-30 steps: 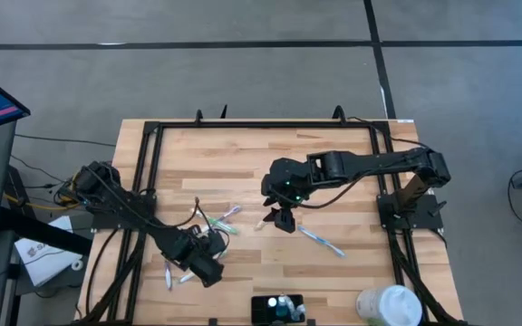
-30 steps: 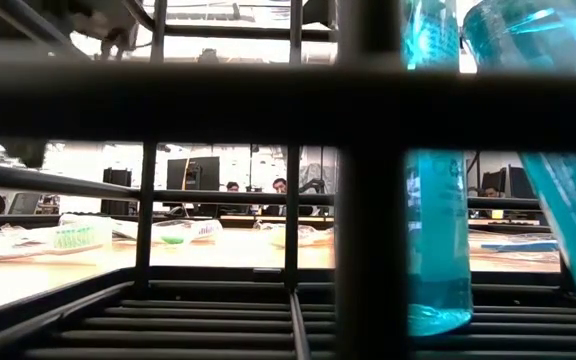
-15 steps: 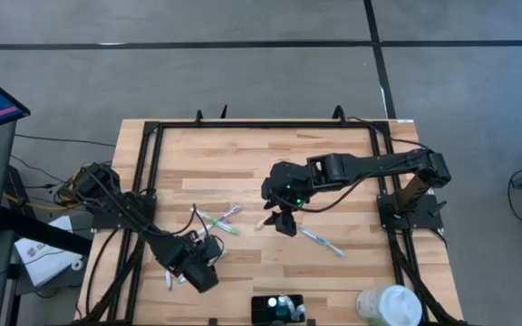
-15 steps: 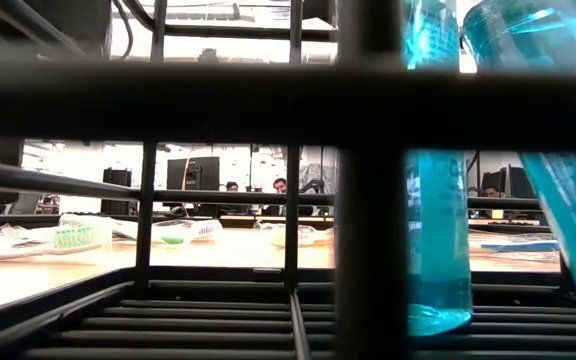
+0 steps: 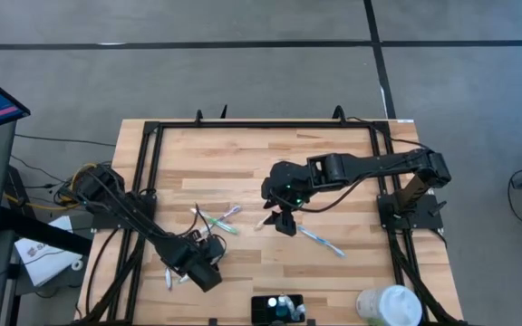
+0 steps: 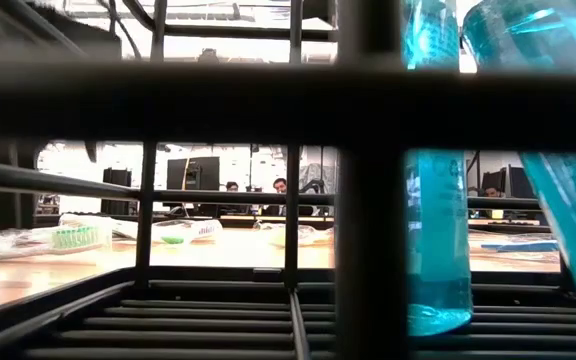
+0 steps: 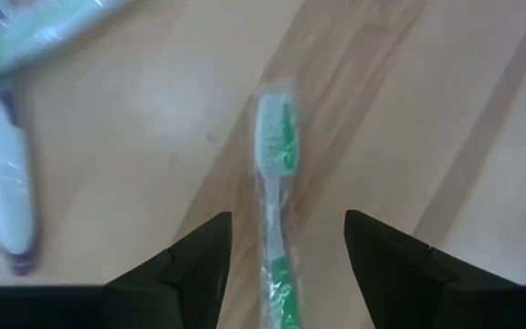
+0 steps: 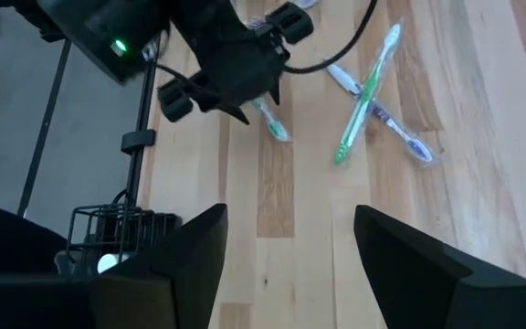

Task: Pick & Place toothbrushing station
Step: Put the bottom green toothbrush into the black mesh organizer

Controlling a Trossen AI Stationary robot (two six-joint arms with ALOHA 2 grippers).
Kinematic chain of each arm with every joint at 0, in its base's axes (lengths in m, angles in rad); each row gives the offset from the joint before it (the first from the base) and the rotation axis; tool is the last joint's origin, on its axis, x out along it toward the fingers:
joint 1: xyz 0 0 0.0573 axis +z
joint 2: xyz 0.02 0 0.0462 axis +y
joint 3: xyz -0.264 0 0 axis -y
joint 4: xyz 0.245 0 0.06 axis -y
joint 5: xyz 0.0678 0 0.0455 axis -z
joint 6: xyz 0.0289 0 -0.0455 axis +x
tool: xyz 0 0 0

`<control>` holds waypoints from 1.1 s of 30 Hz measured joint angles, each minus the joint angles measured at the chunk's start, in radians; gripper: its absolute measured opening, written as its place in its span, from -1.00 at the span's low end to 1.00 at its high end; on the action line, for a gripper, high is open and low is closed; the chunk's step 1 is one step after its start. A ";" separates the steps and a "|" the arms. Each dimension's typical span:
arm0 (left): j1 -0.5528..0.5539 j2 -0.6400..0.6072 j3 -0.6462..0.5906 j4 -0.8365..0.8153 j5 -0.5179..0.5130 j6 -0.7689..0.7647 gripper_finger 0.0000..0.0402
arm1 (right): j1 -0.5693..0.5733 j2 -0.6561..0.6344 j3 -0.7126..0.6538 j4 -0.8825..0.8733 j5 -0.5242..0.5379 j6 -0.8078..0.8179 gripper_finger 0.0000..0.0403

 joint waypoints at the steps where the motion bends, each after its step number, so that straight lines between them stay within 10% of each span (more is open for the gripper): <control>1: 0.000 0.016 0.000 -0.001 0.004 0.000 0.04 | 0.000 0.000 0.000 0.000 0.000 0.000 0.14; 21: 0.008 0.068 0.003 0.005 0.005 -0.024 0.04 | 0.000 0.000 0.000 0.008 0.000 0.008 0.14; 33: 0.051 0.069 0.001 0.008 0.074 -0.020 -0.32 | 0.000 0.000 0.000 0.015 0.000 0.024 0.14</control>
